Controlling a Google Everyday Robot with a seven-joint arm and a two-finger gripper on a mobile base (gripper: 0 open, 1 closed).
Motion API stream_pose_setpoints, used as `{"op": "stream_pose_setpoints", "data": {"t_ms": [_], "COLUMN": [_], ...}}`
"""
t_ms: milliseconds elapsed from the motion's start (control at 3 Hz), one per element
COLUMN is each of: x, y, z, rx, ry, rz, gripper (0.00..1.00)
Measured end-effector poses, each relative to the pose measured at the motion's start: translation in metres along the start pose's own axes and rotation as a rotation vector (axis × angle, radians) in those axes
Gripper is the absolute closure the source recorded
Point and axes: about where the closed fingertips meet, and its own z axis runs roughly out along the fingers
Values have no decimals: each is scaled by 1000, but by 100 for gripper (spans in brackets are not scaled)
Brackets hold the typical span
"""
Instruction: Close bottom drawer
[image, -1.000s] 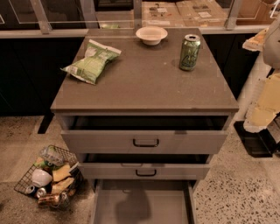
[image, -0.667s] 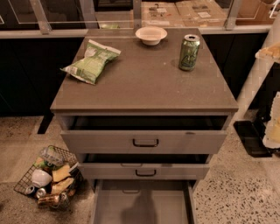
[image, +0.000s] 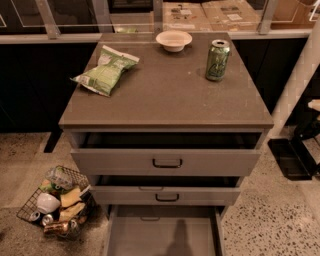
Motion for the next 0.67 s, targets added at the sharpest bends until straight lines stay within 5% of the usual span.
{"op": "stream_pose_setpoints", "data": {"t_ms": [333, 667], "x": [15, 21], "y": [34, 83], "z": [26, 77], "rx": [6, 7], "ry": [20, 11], "rz": [-26, 37], "gripper": [0, 0]}}
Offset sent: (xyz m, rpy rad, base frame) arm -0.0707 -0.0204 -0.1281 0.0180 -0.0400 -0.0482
